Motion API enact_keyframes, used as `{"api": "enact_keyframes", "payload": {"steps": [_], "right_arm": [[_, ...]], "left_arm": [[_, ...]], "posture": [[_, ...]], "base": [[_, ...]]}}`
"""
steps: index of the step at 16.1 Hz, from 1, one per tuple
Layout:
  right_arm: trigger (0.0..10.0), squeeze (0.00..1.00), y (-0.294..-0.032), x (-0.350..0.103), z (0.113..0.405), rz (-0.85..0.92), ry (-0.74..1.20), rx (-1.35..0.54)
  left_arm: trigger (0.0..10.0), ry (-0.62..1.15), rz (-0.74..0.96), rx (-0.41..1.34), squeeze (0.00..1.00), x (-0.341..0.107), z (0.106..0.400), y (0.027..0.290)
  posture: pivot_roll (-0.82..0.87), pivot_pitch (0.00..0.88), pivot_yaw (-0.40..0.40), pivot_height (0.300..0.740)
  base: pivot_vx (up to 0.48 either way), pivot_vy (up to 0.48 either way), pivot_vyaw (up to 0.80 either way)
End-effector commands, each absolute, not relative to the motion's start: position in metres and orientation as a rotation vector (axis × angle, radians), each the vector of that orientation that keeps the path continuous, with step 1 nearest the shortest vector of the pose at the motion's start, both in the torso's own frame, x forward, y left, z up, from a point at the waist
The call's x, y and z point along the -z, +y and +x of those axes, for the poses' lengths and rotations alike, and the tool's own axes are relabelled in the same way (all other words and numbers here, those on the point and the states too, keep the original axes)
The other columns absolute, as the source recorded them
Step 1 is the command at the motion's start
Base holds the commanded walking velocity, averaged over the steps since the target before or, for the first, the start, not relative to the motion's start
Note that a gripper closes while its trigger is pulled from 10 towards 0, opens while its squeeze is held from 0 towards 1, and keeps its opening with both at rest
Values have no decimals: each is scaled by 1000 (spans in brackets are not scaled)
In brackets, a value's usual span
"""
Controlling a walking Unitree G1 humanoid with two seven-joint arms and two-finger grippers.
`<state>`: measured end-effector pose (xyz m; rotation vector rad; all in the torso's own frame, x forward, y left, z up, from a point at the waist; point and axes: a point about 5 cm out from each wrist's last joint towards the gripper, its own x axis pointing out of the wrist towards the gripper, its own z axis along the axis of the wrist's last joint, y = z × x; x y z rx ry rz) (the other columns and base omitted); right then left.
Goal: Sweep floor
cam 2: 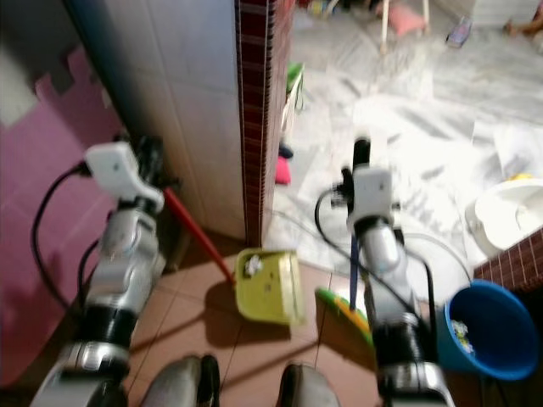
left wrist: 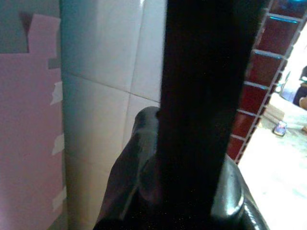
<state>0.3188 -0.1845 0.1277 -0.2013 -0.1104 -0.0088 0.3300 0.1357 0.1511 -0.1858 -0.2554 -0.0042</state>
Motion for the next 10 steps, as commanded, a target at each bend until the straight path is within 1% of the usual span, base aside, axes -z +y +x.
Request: {"api": "enact_keyframes", "payload": {"steps": [1, 3, 6, 10], "right_arm": [[10000, 0, -176, -139, 316, -160, -166, 10], [10000, 0, -167, -131, 309, -132, -154, 20], [10000, 0, -157, -124, 311, -85, -126, 43], [10000, 0, -153, -126, 318, -77, -115, 47]], "left_arm": [[10000, -291, -184, 29, 0, -160, 323, 128], [10000, -233, -153, 75, 0, -153, 313, 124], [10000, -228, -139, 116, 0, -155, 305, 121], [10000, -186, -150, 127, 0, -155, 298, 112]], "posture": [[-25, 26, 16, 740], [-23, 19, 30, 740], [3, 6, 35, 740], [11, 15, 28, 740]], "base": [[0, 0, 0], [0, 0, 0], [0, 0, -800], [0, 0, -800]]}}
